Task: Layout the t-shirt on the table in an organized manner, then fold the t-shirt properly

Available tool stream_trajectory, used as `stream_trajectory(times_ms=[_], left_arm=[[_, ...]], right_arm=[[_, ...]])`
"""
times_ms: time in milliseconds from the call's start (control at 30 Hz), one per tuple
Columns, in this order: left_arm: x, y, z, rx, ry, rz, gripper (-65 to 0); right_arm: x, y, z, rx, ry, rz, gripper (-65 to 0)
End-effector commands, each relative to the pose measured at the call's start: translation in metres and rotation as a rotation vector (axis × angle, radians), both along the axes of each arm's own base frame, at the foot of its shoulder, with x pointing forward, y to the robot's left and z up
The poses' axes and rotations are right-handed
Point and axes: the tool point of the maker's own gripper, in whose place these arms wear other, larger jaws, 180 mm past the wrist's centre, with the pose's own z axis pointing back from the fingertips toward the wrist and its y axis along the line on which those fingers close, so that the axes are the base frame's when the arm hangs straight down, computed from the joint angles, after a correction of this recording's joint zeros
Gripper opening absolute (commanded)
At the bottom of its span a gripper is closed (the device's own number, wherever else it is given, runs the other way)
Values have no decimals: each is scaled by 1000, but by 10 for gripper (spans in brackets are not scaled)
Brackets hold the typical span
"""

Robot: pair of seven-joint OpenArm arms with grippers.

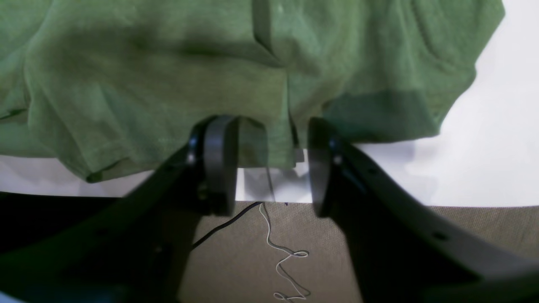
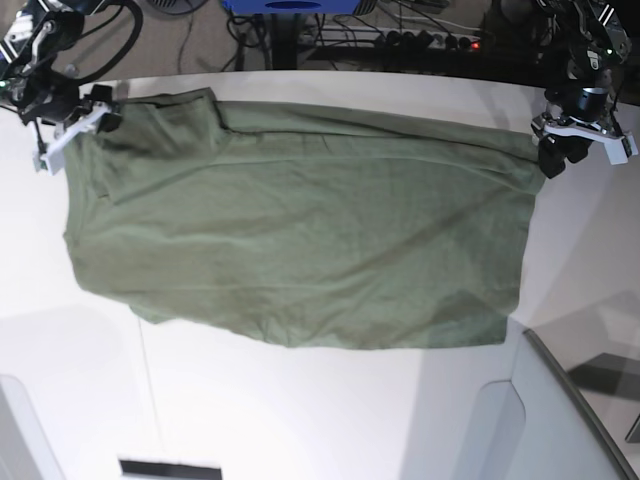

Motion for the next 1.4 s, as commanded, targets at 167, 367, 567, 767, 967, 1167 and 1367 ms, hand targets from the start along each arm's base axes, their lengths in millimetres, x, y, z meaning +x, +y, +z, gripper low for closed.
stream_trajectory(times_ms=[167,367,567,767,967,1167,1367], left_arm=[[4,6,12,18,-41,1,-323],[4,6,12,18,-41,1,-323],[4,6,12,18,-41,1,-323],[5,6,12,18,-44,1,-323],[5,6,12,20,-43,0,-323],[6,10,15,35,-38,-13,-323],[0,19,18,69,-17,-29,-324]], right_arm=[[1,-2,4,-2,14,10,-624],[3,-1,5,1,21,19,-630],[7,0,18,-29,18,41,-630],[32,0,33,-44,-16,55,-630],[72,12,44,-23,-79,100,-630],[117,42,45,51,-141,166,-630],[159,54,51,79,-221,215,-630]])
